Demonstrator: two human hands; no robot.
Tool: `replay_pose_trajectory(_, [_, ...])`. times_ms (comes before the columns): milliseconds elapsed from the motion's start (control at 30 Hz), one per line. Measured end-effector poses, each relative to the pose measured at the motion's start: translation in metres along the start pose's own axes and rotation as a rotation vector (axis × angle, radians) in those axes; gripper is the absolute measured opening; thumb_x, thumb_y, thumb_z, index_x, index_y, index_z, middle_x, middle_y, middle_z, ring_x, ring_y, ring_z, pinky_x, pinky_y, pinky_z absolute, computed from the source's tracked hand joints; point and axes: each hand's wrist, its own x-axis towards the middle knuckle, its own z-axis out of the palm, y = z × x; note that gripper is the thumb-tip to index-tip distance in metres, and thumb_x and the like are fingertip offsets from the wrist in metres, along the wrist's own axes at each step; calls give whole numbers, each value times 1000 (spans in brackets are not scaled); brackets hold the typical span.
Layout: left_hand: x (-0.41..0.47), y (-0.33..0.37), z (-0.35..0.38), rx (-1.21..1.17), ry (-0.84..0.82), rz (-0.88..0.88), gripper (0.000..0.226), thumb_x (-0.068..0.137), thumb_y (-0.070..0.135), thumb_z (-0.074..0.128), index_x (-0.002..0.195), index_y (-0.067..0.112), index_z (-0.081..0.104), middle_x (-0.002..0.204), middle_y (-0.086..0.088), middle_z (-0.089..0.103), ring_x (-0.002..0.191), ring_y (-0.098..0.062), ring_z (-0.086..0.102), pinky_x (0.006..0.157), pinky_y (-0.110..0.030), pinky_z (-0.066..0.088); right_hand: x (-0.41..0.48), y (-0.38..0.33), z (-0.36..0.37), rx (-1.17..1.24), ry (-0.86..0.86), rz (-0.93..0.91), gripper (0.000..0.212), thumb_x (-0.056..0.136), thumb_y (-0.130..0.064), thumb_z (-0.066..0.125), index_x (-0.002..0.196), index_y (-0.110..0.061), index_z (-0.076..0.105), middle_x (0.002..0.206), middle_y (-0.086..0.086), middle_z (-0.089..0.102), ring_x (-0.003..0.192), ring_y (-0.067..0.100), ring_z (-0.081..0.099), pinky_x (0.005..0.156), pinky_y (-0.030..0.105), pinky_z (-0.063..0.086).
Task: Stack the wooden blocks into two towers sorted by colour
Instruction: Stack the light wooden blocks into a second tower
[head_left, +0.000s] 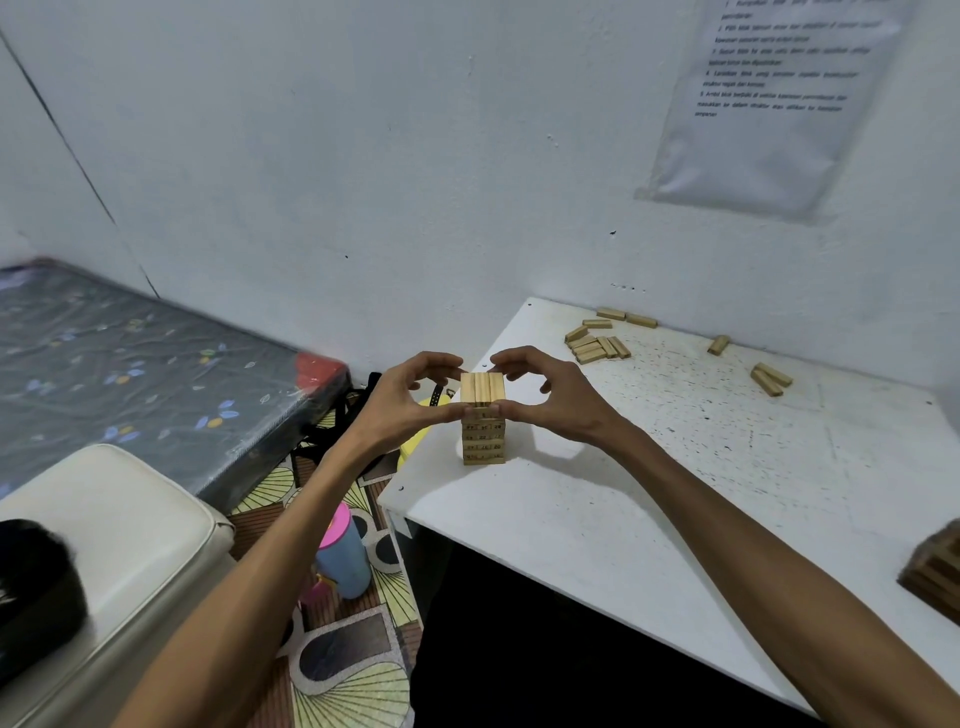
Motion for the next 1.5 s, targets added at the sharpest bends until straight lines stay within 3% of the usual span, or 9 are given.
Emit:
replay_pose_trajectory(433, [2, -4, -1, 46, 10, 38, 67, 71, 64, 80, 128, 33, 64, 120, 19, 71, 116, -4, 63, 103, -50, 52, -2, -1, 1, 0, 7, 14, 56, 84, -36, 86, 133, -30, 61, 123, -15, 70, 113, 0, 62, 80, 1, 38])
replay_pose_trajectory(600, [1, -4, -1, 62, -11, 45, 77, 71, 65, 81, 136, 32, 57, 127, 22, 68, 121, -3, 60, 107, -48, 49, -4, -4, 1, 8, -16, 20, 61, 84, -40, 85, 137, -31, 56, 127, -18, 69, 118, 0, 61, 81, 1, 37])
replay_pose_trajectory(800, [5, 10, -6, 60, -6, 63, 69, 76, 69, 74, 133, 34, 59, 128, 26, 67, 121, 0, 59, 105, -42, 45, -7, -10, -10, -12, 31, 29, 43, 93, -47, 74, 132, -35, 60, 126, -23, 68, 119, -1, 61, 87, 28, 43])
replay_pose_trajectory(1233, [43, 77, 10, 182, -62, 233, 56, 86, 63, 67, 135, 35, 59, 125, 24, 68, 117, 3, 60, 98, -25, 42, -29, -18, -63, -136, 174, 24, 36, 94, -39, 74, 128, -33, 67, 125, -24, 68, 118, -5, 60, 98, 22, 45])
replay_pose_trajectory(1500, [70, 113, 64, 272, -168, 284, 47, 93, 48, 73, 133, 26, 64, 129, 14, 68, 113, -6, 62, 96, -30, 48, -63, 0, -112, -319, 273, 129, 37, 93, -32, 72, 130, -31, 67, 127, -20, 66, 121, 6, 60, 101, 27, 45])
